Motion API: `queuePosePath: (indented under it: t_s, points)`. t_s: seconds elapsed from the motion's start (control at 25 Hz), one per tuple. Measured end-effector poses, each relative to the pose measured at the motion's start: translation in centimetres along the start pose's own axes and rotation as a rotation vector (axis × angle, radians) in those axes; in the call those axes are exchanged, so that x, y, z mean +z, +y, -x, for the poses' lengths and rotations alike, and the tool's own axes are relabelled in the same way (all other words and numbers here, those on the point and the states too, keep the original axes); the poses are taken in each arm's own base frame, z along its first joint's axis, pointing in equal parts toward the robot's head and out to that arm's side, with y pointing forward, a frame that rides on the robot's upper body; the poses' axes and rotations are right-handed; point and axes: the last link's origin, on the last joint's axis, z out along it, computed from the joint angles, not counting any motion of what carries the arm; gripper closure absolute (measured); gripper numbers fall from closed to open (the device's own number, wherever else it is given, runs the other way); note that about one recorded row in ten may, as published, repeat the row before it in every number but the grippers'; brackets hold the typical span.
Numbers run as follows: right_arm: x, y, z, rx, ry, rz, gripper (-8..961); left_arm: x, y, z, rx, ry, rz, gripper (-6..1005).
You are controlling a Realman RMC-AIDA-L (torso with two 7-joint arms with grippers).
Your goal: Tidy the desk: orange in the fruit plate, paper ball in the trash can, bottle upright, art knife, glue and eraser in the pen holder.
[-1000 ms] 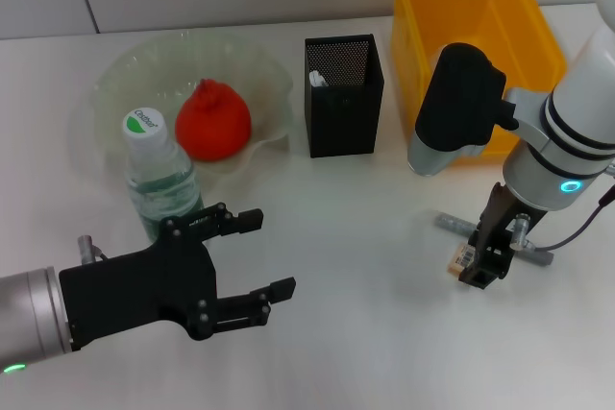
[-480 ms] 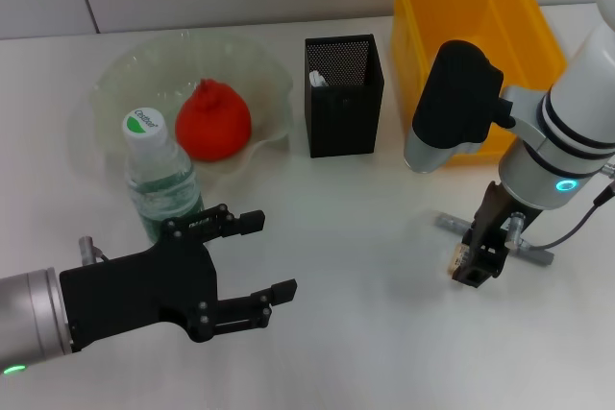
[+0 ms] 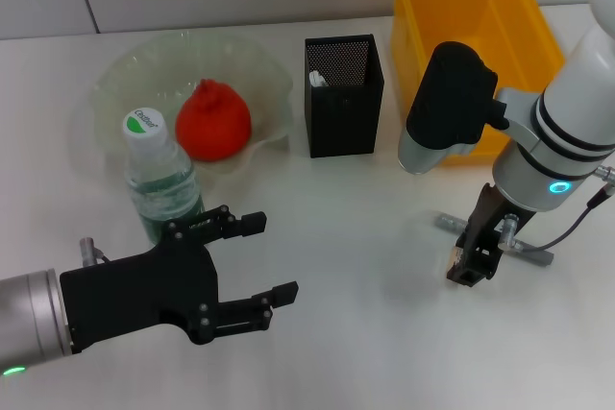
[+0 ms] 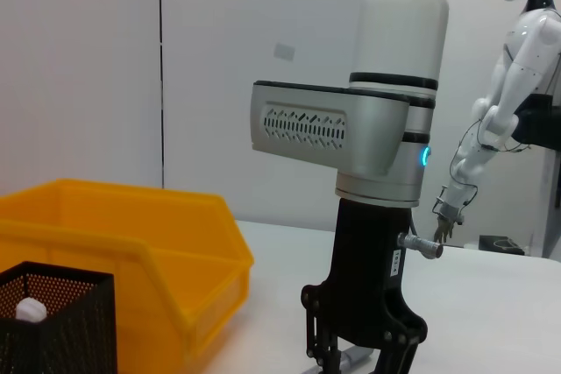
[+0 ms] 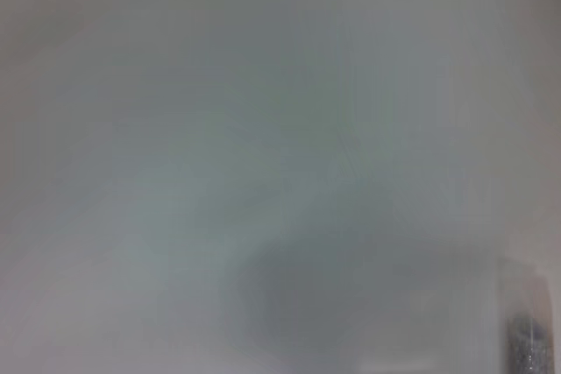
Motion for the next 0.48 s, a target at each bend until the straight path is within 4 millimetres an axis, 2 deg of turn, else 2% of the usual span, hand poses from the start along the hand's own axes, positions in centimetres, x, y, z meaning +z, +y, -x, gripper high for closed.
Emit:
queuePosePath:
  t_s: [0.2, 0.48]
  points:
    - [0.08, -0.01, -0.03, 0.002, 0.002, 0.001, 554, 0.0, 0.04, -0.02, 0.0, 0.001, 0.003, 197]
    - [0.11, -0.01, -0.06, 0.003, 0.001, 0.001, 554, 0.0, 0.06, -0.03, 0.0, 0.002, 0.004, 197]
